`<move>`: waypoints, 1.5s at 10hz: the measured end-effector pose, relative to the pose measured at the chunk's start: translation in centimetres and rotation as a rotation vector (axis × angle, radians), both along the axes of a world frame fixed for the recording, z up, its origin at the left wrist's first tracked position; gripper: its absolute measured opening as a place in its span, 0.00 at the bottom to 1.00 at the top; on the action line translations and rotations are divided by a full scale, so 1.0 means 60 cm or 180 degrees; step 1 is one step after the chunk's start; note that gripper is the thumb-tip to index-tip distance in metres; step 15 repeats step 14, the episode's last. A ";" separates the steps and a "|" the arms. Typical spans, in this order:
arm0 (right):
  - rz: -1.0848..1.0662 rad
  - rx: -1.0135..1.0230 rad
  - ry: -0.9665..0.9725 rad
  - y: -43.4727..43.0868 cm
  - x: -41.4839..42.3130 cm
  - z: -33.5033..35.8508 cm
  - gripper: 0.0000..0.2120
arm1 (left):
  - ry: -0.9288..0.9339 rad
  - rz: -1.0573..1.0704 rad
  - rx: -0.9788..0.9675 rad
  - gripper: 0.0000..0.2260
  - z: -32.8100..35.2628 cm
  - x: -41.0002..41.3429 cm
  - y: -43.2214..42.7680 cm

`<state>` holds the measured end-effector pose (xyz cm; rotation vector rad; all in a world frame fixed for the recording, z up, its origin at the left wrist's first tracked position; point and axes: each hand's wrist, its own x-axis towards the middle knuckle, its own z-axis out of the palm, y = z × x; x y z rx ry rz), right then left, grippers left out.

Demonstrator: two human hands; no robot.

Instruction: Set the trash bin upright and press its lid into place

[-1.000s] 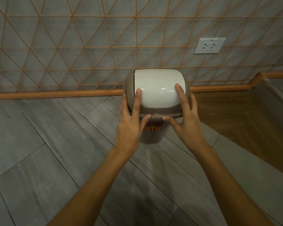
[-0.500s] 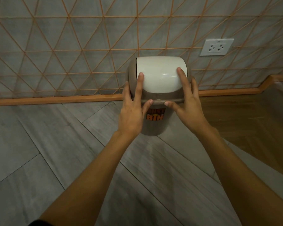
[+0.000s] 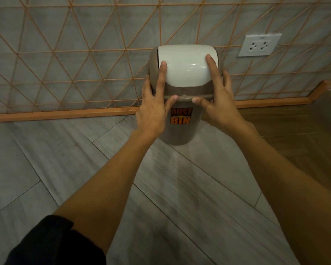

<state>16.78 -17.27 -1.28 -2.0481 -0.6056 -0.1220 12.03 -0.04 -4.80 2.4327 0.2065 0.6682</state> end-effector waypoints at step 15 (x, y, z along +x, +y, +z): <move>-0.0502 -0.1267 -0.0267 0.007 -0.029 0.142 0.46 | 0.0592 -0.0463 0.0000 0.40 0.156 -0.059 0.029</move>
